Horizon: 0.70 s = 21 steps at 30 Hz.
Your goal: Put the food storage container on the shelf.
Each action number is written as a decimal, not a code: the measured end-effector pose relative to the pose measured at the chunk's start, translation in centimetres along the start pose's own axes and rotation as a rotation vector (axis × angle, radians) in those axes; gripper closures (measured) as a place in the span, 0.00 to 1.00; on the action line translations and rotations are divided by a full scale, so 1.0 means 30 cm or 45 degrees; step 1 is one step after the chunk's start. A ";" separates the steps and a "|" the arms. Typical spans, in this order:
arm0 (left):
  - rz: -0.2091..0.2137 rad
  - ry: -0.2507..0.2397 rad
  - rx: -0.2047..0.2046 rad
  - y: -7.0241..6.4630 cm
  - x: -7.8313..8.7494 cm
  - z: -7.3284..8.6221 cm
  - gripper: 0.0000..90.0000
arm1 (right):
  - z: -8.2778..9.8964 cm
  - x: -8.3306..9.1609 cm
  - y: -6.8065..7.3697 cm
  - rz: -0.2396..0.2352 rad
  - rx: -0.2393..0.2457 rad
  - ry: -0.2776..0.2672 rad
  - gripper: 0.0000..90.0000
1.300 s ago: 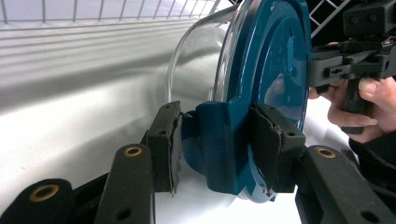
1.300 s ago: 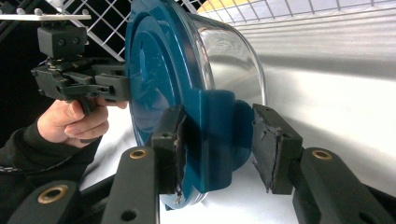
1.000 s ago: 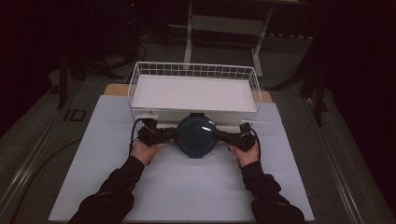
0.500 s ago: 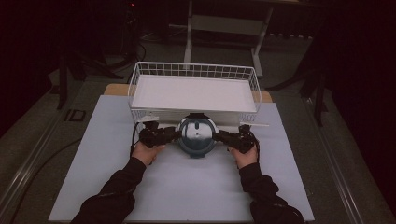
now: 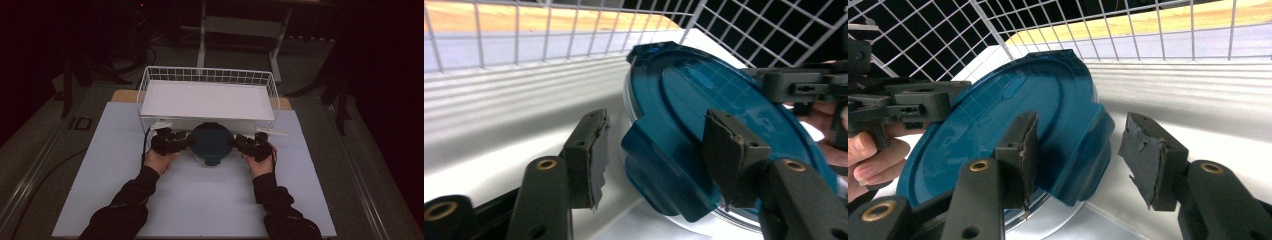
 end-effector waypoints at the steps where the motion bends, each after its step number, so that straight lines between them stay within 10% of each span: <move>1: -0.007 0.000 0.002 0.001 -0.001 -0.001 0.50 | 0.000 0.000 0.000 0.000 0.000 0.000 0.53; 15: -0.076 -0.009 0.001 -0.013 0.006 -0.011 0.40 | -0.003 0.021 0.023 0.010 0.025 -0.019 0.45; 21: 0.012 -0.050 -0.004 -0.052 0.052 -0.019 0.24 | 0.004 0.046 0.070 -0.028 0.064 -0.002 0.41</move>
Point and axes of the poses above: each handheld gripper's, and its own axes: x roughly backward along the jaws, z roughly out of its underside, y roughly to its left, the point moved 6 cm from there along -x, roughly forward along the jaws, and after that the axes turned 6 degrees about -x, right-handed, at the moved point
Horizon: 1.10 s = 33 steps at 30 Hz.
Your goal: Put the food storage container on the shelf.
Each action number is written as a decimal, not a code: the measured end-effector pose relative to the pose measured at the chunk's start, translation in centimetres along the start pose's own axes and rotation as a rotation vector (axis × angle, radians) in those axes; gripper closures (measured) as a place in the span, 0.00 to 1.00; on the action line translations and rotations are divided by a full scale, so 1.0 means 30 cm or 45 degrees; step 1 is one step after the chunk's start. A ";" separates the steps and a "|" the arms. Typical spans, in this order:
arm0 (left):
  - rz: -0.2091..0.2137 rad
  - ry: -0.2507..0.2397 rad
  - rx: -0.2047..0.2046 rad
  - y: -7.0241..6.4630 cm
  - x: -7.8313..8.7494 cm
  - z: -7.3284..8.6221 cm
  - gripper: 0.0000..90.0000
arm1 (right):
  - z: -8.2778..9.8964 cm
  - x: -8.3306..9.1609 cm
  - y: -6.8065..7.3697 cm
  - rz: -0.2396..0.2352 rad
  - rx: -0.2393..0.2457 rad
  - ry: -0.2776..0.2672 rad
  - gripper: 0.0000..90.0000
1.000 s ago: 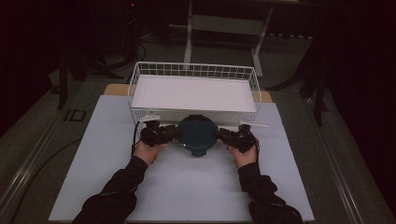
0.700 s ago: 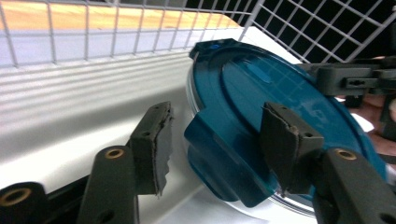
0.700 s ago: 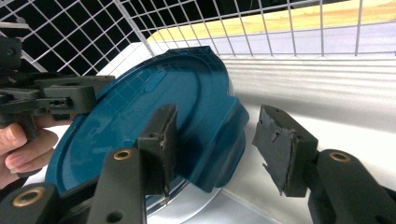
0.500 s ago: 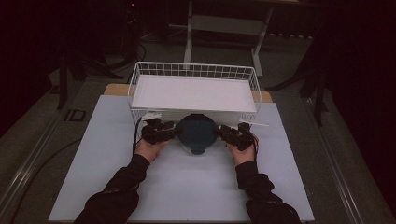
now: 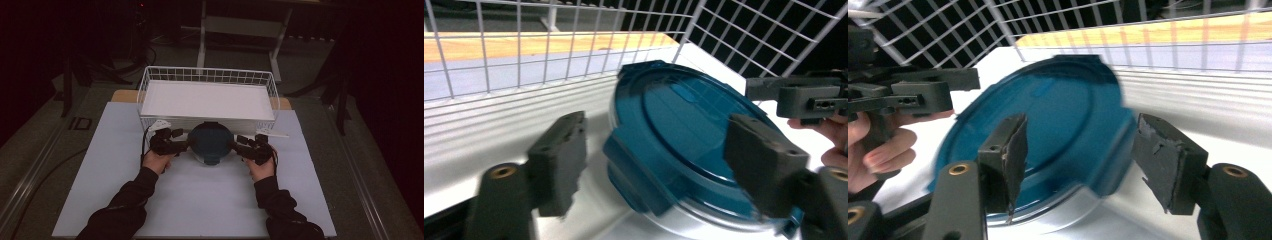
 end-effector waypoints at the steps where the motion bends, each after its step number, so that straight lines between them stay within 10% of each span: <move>1: 0.051 0.038 -0.027 -0.013 0.012 0.015 0.15 | 0.003 0.012 0.022 0.003 0.025 0.001 0.41; 8: 0.131 0.086 -0.063 -0.073 0.074 0.041 0.01 | 0.010 0.054 0.103 -0.053 0.047 0.014 0.42; 19: 0.152 0.031 -0.121 -0.169 0.191 0.061 0.01 | 0.120 0.049 0.244 -0.125 0.080 0.176 0.74; 24: 0.144 0.038 -0.108 -0.187 0.217 0.096 0.01 | 0.177 0.023 0.267 -0.140 0.125 0.259 0.99; 33: 0.143 0.034 -0.135 -0.218 0.244 0.125 0.01 | 0.208 -0.039 0.262 -0.125 0.138 0.318 1.00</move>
Point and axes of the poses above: each handheld gripper's, and its own axes: x roughly backward along the jaws, z roughly out of its underside, y roughly to its left, the point moved 6 cm from there along -x, roughly forward along the jaws, and after that the axes turned 6 degrees about -x, right-handed, at the moved point
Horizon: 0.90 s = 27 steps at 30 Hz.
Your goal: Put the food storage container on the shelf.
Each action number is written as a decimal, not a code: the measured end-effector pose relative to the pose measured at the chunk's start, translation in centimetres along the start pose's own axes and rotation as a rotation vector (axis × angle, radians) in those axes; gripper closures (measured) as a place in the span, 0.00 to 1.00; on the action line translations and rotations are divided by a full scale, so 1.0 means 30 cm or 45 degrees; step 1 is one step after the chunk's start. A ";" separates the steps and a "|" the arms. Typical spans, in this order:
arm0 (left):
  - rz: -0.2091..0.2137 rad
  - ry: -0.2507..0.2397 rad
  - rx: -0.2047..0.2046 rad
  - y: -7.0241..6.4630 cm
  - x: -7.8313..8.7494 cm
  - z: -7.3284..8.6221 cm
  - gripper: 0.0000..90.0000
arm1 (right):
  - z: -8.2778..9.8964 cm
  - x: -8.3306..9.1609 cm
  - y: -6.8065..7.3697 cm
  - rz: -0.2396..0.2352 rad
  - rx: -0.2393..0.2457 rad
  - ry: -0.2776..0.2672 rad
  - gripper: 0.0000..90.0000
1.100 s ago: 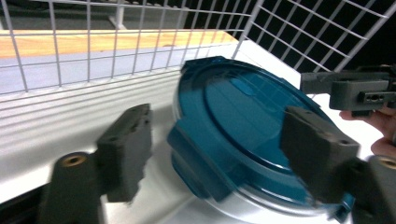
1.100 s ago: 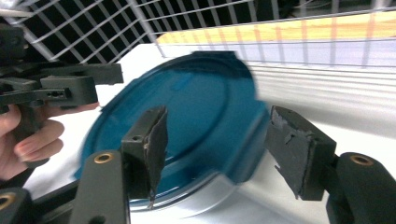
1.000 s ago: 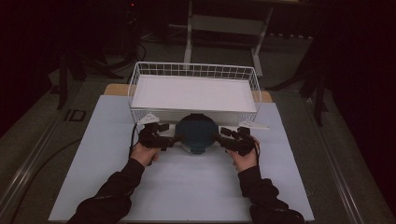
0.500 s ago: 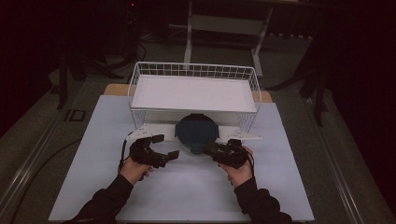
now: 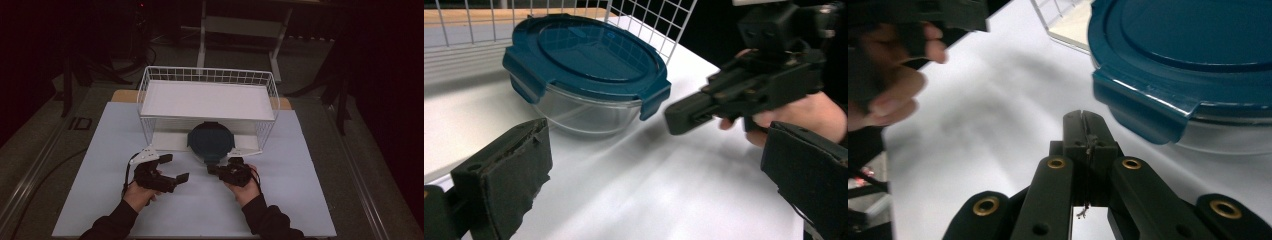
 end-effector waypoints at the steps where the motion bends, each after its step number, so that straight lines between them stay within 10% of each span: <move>1: -0.004 0.006 -0.006 -0.002 -0.001 0.004 0.01 | -0.003 -0.005 -0.008 0.004 -0.020 -0.003 1.00; 27: -0.016 -0.024 -0.001 0.014 0.009 0.004 0.01 | -0.127 -0.091 -0.180 0.160 -0.134 -0.072 1.00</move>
Point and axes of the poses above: each handheld gripper's, and its own axes: x roughly backward along the jaws, z roughly out of its underside, y roughly to its left, the point moved 6 cm from there along -x, roughly forward along the jaws, and after that the axes turned 6 degrees about -x, right-handed, at the moved point
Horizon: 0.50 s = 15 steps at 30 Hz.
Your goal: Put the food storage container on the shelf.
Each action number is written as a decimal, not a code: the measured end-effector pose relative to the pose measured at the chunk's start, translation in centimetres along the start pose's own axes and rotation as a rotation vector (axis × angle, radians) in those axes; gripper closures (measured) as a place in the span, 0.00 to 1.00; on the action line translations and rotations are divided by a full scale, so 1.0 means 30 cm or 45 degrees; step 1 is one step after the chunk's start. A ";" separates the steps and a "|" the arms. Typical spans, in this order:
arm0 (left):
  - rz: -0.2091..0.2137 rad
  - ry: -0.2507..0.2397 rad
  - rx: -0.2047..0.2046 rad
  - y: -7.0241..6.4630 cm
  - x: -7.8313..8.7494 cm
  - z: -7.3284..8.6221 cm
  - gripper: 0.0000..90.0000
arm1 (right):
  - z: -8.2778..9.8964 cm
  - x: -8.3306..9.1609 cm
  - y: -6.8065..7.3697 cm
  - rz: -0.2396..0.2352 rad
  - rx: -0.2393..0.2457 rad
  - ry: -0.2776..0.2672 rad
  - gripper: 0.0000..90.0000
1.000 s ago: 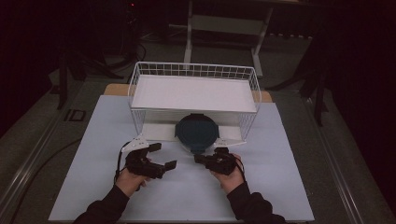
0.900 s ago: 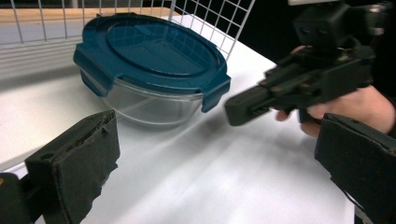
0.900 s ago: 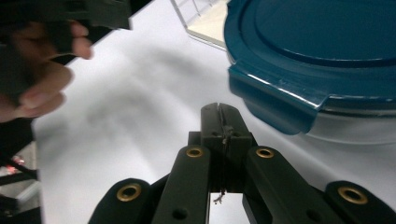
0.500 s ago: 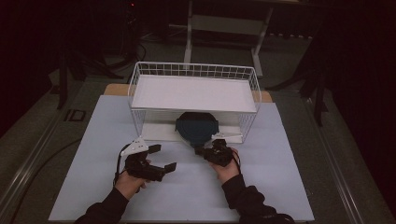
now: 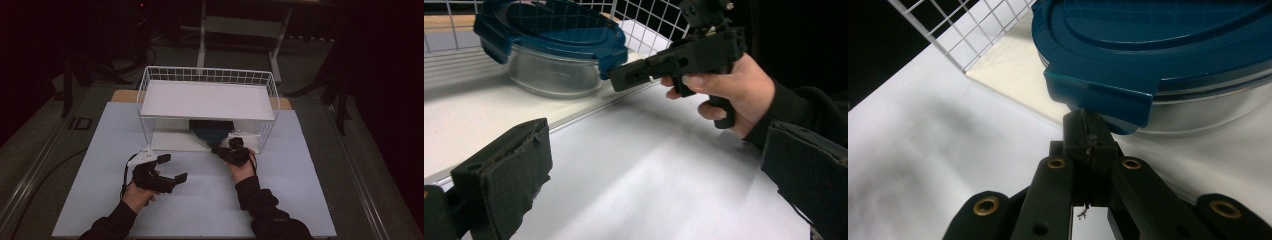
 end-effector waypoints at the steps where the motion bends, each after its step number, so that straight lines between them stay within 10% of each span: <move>1: 0.000 0.000 0.000 0.000 0.000 0.000 0.01 | 0.000 0.000 0.000 0.000 0.000 0.000 1.00; 6: 0.006 -0.005 -0.010 -0.006 0.002 0.000 0.01 | 0.000 -0.006 0.014 -0.013 0.005 -0.007 0.94; 10: -0.007 0.008 -0.037 -0.014 0.005 0.001 0.01 | 0.027 0.006 0.041 -0.041 0.038 -0.004 0.54; 15: 0.000 0.006 -0.053 -0.030 0.009 -0.004 0.01 | 0.056 0.035 0.062 -0.131 0.050 -0.002 0.32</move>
Point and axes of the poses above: each handheld gripper's, and its own axes: x roughly backward along the jaws, z roughly out of its underside, y roughly to its left, the point moved 6 cm from there along -x, roughly forward along the jaws, and after that the axes turned 6 degrees about -x, right-handed, at the moved point
